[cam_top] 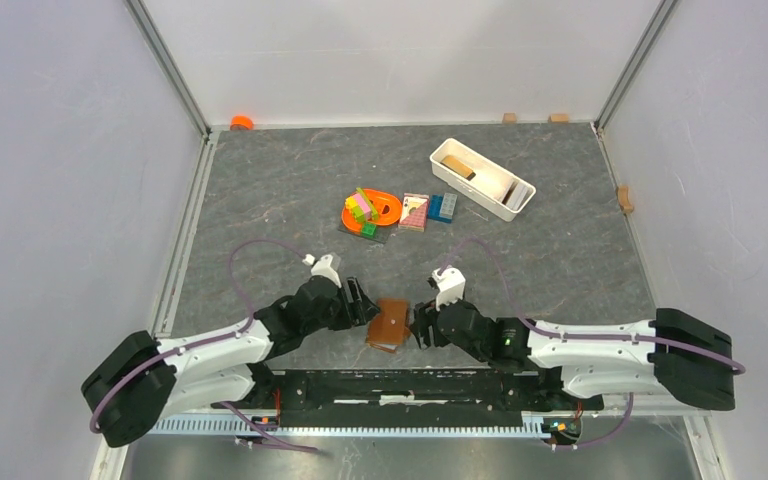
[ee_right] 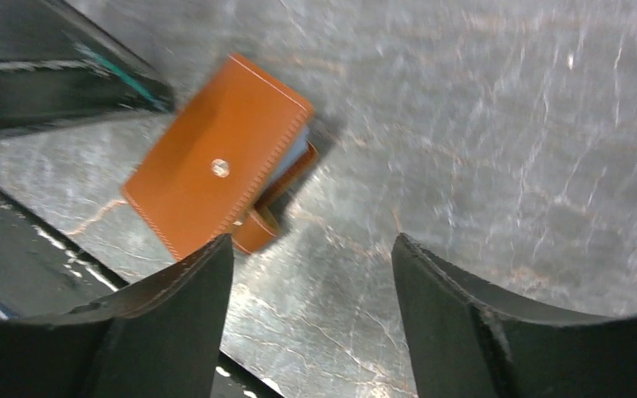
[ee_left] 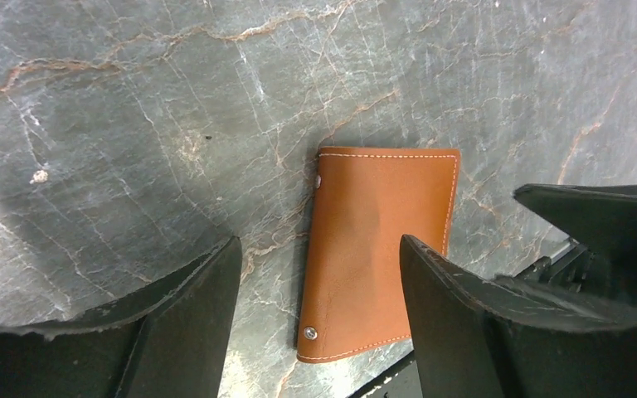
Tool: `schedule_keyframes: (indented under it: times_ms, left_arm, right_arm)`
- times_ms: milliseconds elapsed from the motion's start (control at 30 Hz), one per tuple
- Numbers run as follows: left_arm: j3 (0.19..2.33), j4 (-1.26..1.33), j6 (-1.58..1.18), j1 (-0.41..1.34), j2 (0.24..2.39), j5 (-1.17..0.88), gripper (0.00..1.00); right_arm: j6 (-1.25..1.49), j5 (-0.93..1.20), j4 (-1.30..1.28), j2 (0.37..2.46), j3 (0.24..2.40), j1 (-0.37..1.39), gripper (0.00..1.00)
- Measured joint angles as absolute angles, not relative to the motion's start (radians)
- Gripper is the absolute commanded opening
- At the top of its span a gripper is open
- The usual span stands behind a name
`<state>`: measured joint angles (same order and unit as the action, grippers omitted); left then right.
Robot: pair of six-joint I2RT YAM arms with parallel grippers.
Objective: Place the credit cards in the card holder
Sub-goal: Close the card holder at the center of the board.
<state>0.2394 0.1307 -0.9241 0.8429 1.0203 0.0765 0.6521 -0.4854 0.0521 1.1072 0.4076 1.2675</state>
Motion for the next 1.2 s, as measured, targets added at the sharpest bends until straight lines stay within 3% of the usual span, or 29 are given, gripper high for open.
schedule_keyframes:
  times_ms: [433, 967, 1200]
  left_arm:
    - [0.370, 0.090, -0.911, 0.842, 1.199, -0.021, 0.69]
    - [0.369, 0.086, -0.911, 0.842, 1.202, -0.037, 0.66]
    - [0.355, 0.074, -0.911, 0.842, 1.183, -0.027, 0.61]
  right_arm:
    - [0.820, -0.370, 0.196, 1.212, 0.313, 1.217, 0.64]
    - [0.827, -0.330, 0.345, 1.315, 0.337, 1.217, 0.79]
    - [0.797, -0.356, 0.339, 1.377, 0.390, 1.237, 0.77]
